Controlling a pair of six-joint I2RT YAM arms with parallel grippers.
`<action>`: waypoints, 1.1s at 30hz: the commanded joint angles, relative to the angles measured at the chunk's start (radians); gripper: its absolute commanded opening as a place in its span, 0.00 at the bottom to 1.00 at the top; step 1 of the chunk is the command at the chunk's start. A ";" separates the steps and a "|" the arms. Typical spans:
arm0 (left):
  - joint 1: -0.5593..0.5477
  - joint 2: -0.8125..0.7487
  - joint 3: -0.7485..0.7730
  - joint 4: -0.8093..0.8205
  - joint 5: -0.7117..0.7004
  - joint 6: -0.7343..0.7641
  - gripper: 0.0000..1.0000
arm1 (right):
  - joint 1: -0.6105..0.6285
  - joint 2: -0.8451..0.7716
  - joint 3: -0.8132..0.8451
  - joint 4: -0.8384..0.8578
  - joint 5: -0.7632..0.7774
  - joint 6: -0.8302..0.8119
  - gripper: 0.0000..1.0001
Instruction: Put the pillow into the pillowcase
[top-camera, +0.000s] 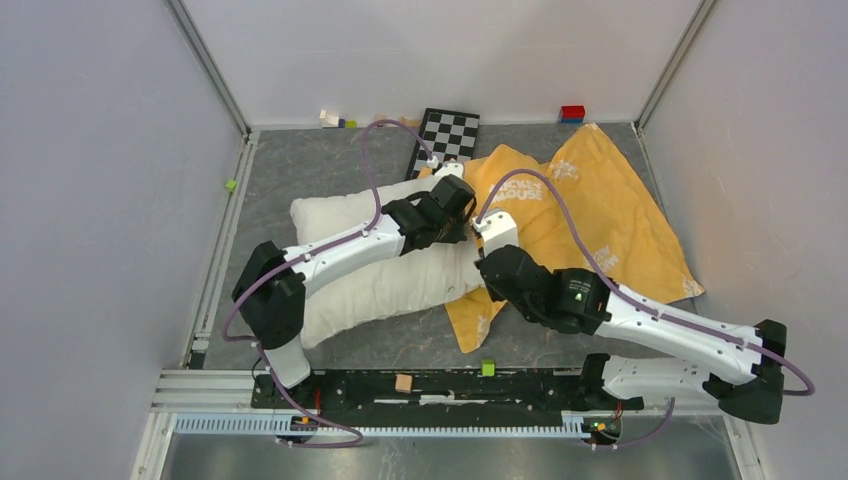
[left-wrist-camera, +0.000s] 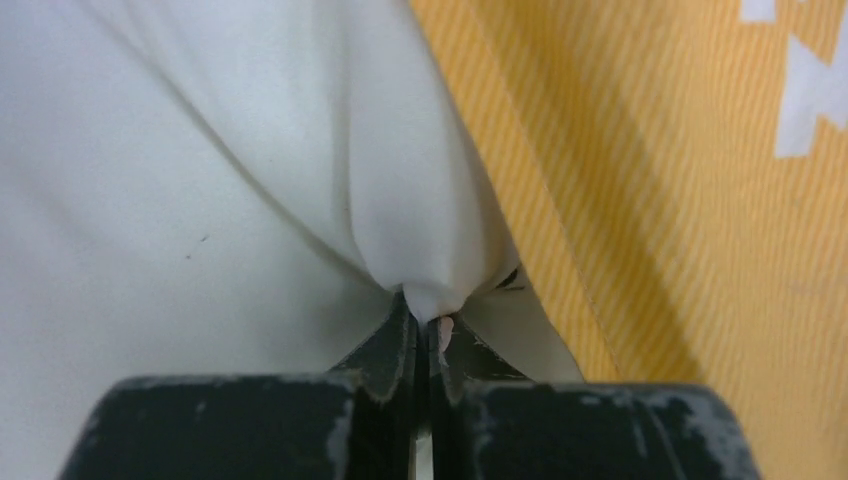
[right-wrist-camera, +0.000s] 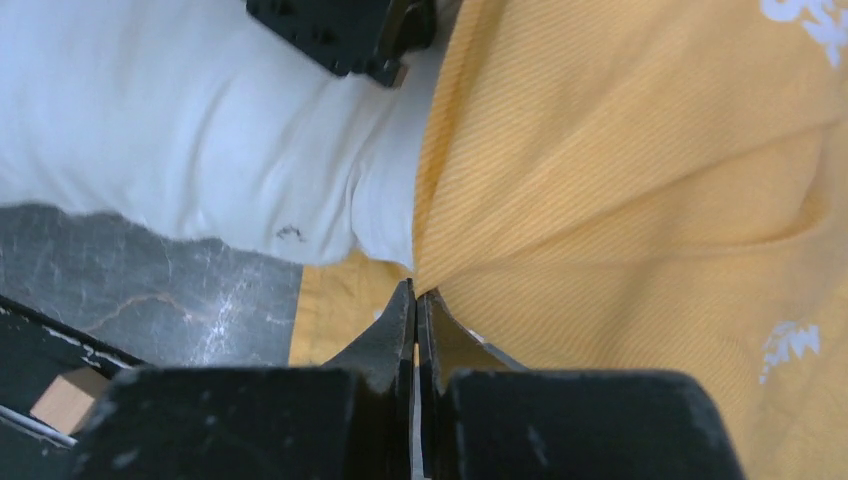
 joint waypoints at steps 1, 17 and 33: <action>0.021 0.016 0.058 0.021 0.075 -0.108 0.02 | 0.041 0.021 -0.049 0.108 -0.077 0.039 0.00; 0.066 -0.068 -0.082 0.201 0.209 -0.254 0.02 | -0.054 -0.046 -0.027 0.194 -0.181 -0.002 0.00; 0.058 -0.175 -0.148 0.160 0.221 -0.209 0.08 | -0.046 -0.074 -0.065 0.187 -0.103 0.018 0.29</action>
